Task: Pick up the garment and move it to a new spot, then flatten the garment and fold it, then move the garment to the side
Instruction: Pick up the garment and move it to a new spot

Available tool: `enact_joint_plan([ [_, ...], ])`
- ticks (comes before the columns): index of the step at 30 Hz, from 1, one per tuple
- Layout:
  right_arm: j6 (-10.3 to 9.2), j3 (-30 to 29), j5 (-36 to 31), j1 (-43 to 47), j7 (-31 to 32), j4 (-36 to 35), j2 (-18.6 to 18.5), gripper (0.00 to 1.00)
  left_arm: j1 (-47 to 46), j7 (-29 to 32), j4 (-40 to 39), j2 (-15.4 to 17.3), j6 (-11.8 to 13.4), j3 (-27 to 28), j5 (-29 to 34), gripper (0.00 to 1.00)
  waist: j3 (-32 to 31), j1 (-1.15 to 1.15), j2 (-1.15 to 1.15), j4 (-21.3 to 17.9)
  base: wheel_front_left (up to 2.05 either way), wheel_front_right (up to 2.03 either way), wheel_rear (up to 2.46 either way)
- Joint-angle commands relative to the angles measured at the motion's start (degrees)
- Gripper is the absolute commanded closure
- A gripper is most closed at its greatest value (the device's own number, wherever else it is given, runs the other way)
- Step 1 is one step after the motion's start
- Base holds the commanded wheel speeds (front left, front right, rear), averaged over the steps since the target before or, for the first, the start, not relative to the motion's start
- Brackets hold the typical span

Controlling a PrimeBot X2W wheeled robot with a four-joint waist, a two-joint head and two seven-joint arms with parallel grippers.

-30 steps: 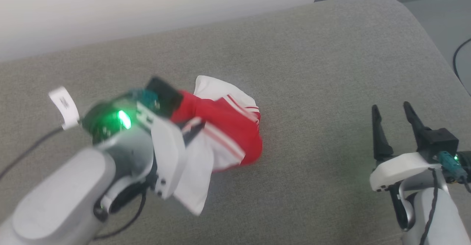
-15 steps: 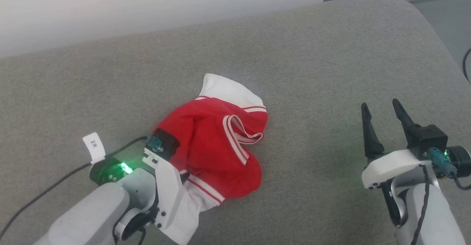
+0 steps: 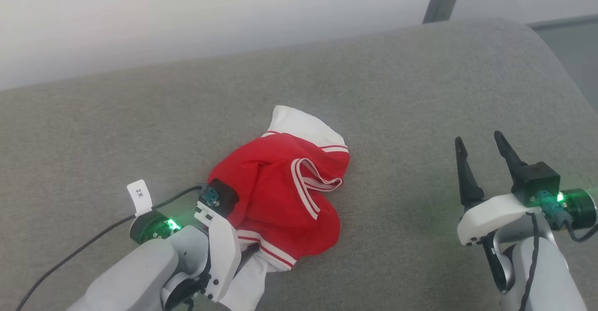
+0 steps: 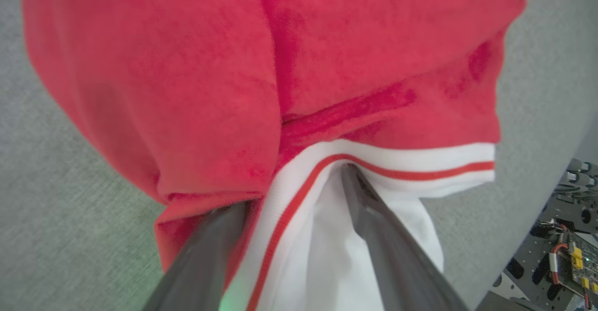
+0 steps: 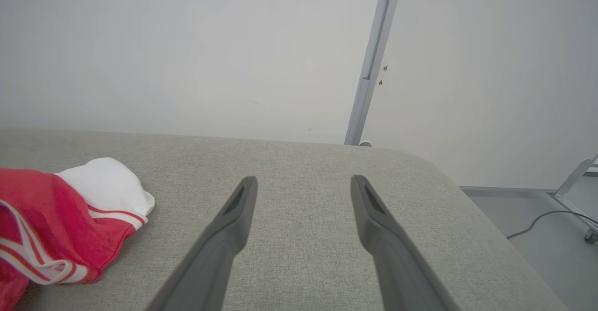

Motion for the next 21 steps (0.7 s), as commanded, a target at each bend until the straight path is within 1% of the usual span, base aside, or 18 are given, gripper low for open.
enact_joint_plan([
  [1, -0.04, 0.1, -0.1, 0.6, 0.2, 0.0, 0.1, 0.00, 0.3, -0.4, 0.6, 0.1, -0.5, -0.6, 0.6, 0.00, -1.2, 0.00, 0.00, 0.9, 0.00, 0.00, 0.00],
  [6, -0.04, 0.1, -0.4, 1.7, 0.8, -0.3, -0.2, 0.00, 0.5, -2.4, -0.5, 0.3, -0.9, 0.3, -0.4, 0.00, -3.7, 0.00, 0.00, 2.5, 0.00, 0.00, 0.00],
  [9, -0.04, 0.0, -0.3, 2.2, 1.2, -0.6, -0.5, 0.00, 1.2, -4.2, -2.2, 1.3, -0.3, 1.6, -1.1, 0.00, -5.1, 0.00, 0.00, 3.5, 0.00, 0.00, 0.00],
  [11, -0.04, 0.1, -0.2, 2.8, 1.3, -0.8, -0.7, 0.00, 2.1, -5.8, -3.4, 2.4, 0.7, 3.0, -1.7, 0.00, -6.0, 0.00, 0.00, 4.2, 0.00, 0.00, 0.00],
  [14, -0.04, 0.0, 0.2, 3.4, 1.6, -1.3, -1.1, 0.00, 3.5, -9.5, -5.6, 4.3, 1.8, 5.6, -2.7, 0.00, -7.0, 0.00, 0.00, 5.3, 0.00, 0.00, 0.00],
  [15, -0.04, 0.0, 0.2, 3.4, 1.6, -1.3, -1.1, 0.00, 3.5, -9.5, -5.6, 4.3, 1.8, 5.6, -2.7, 0.00, -7.0, 0.00, 0.00, 5.3, 0.00, 0.00, 0.00],
  [21, -0.04, -0.5, 0.6, 4.7, 2.0, -1.9, -1.5, 0.00, 6.6, -19.2, -9.1, 8.4, 4.1, 11.4, -3.2, 0.00, -8.3, 0.00, 0.00, 7.8, 0.00, 0.00, 0.00],
])
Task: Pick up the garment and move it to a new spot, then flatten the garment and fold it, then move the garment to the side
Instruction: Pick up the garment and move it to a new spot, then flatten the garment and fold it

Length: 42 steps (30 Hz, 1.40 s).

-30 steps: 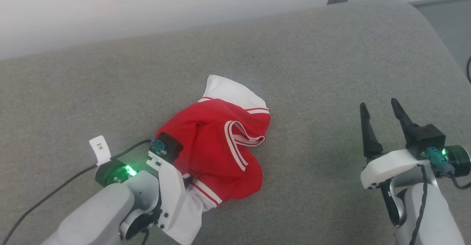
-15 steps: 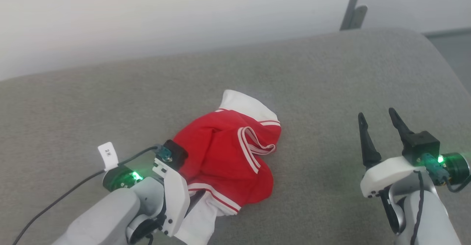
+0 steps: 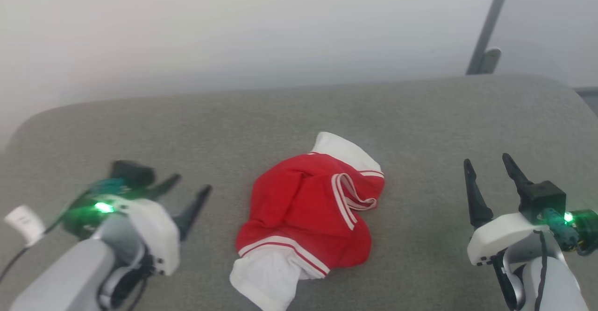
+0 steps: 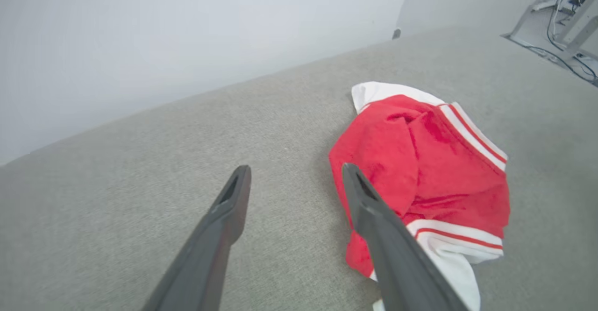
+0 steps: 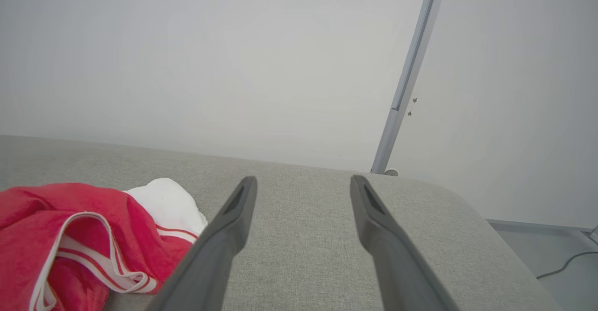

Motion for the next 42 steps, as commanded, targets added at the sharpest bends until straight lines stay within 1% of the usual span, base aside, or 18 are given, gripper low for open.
enact_joint_plan([
  [1, -0.04, -0.2, 0.4, 0.5, 0.2, -0.3, -0.3, 0.00, 0.9, -1.3, -0.4, 0.4, 0.4, 0.8, -0.5, 0.00, -0.6, 0.00, 0.00, 0.8, 0.00, 0.00, 0.00],
  [11, -0.04, -0.8, 1.8, 2.1, -1.0, 1.0, -1.2, 0.00, 10.6, -15.9, -2.6, 5.5, 5.1, 9.3, -2.1, 0.00, -2.8, 0.00, 0.00, 3.7, 0.00, 0.00, 0.00],
  [15, -0.04, -1.6, 1.9, 2.9, -1.3, 1.1, -1.2, 0.00, 15.7, -18.8, -4.4, 6.7, 6.5, 12.2, -3.6, 0.00, -3.7, 0.00, 0.00, 4.9, 0.00, 0.00, 0.00],
  [21, -0.04, -2.6, 1.6, 4.3, -1.6, 0.3, -1.1, 0.00, 22.3, -20.2, -8.2, 7.4, 8.6, 16.0, -4.0, 0.00, -4.4, 0.00, 0.00, 6.7, 0.00, 0.00, 0.00],
  [26, -0.04, -2.4, 1.4, 5.3, -1.6, -0.2, -0.7, 0.00, 25.4, -20.4, -10.5, 7.1, 9.2, 18.3, -3.5, 0.00, -4.7, 0.00, 0.00, 7.6, 0.00, 0.00, 0.00],
  [30, -0.04, -2.3, 1.6, 5.6, -1.8, -0.5, -0.5, 0.00, 26.7, -20.5, -11.2, 6.4, 9.4, 20.0, -3.3, 0.00, -4.6, 0.00, 0.00, 7.9, 0.00, 0.00, 0.00],
  [42, -0.04, -1.3, 1.3, 7.3, -2.8, -2.0, 0.3, 0.00, 29.1, -20.5, -12.1, 4.3, 8.1, 24.6, -1.8, 0.00, -4.3, 0.00, 0.00, 7.6, 0.00, 0.00, 0.00],
])
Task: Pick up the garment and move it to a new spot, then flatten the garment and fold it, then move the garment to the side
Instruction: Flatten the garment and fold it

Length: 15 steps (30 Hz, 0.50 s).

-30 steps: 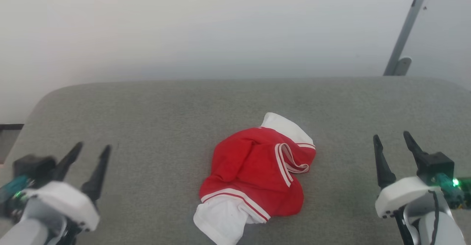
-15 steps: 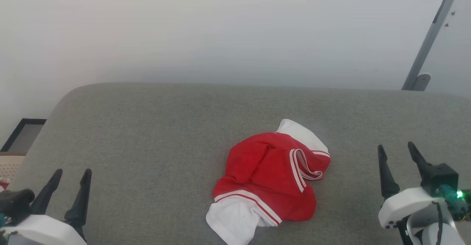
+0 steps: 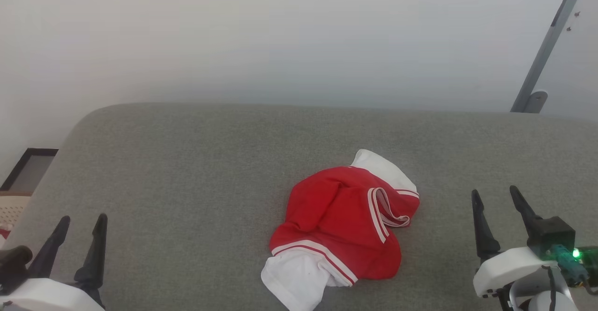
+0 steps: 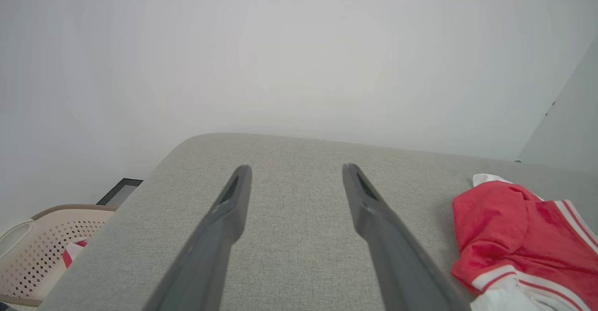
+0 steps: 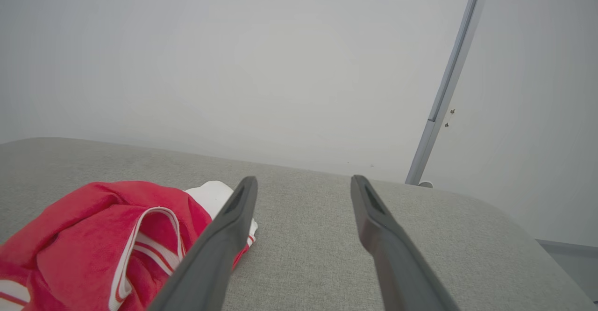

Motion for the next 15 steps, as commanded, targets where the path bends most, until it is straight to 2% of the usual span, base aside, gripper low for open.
enact_joint_plan([
  [1, -0.04, 0.2, -0.1, 0.6, -0.3, -0.3, 0.2, 0.00, 0.7, -0.2, -0.2, -0.1, -0.2, 0.5, 0.5, 0.00, 0.0, 0.00, 0.00, -0.1, 0.00, 0.00, 0.00],
  [8, -0.04, 0.9, 0.5, 0.7, -0.5, 0.3, 0.2, 0.00, 1.4, -0.2, -0.6, -1.3, -0.8, 2.0, 1.6, 0.00, 0.3, 0.00, 0.00, -0.1, 0.00, 0.00, 0.00],
  [15, -0.04, 3.8, 1.9, -2.1, 1.6, 2.8, -1.8, 0.00, 1.3, -0.2, -1.8, -3.6, -1.4, 2.3, 3.0, 0.00, 0.8, 0.00, 0.00, 1.8, 0.00, 0.00, 0.00],
])
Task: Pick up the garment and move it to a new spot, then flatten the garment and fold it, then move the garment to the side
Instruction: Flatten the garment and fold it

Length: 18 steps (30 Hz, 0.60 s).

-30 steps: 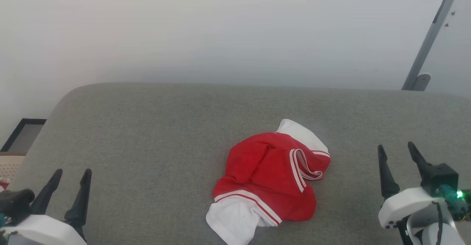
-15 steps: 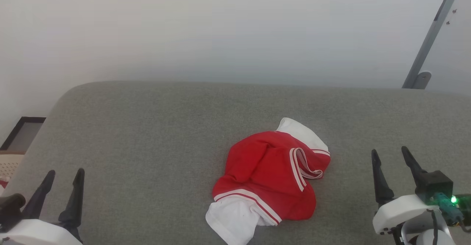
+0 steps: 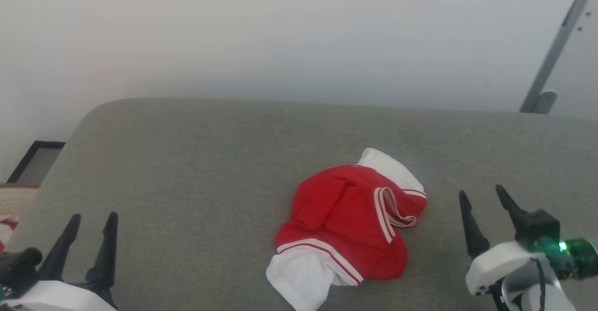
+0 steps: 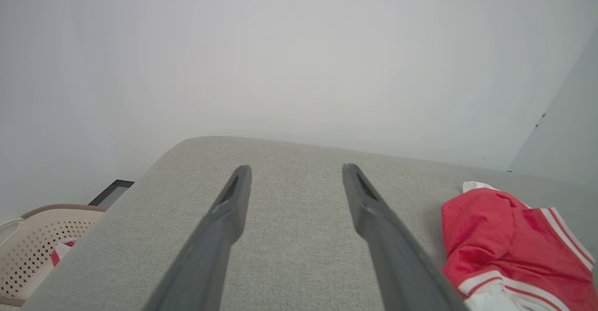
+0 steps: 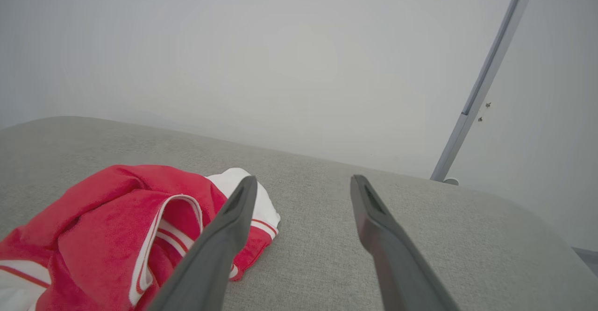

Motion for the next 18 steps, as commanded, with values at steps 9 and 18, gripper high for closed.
enact_joint_plan([
  [9, -0.04, 4.3, 3.2, -9.6, 3.0, 7.5, -5.3, 0.00, -2.4, 0.1, -1.3, -1.9, -1.0, -2.0, 1.7, 0.00, 2.5, 0.00, 0.00, 4.6, 0.00, 0.00, 0.00],
  [18, -0.04, 9.2, 6.7, -21.7, 6.5, 19.1, -10.0, 0.00, -7.0, 0.2, -2.7, -4.3, -2.2, -4.5, 3.2, 0.00, 8.5, 0.00, 0.00, 9.3, 0.00, 0.00, 0.00],
])
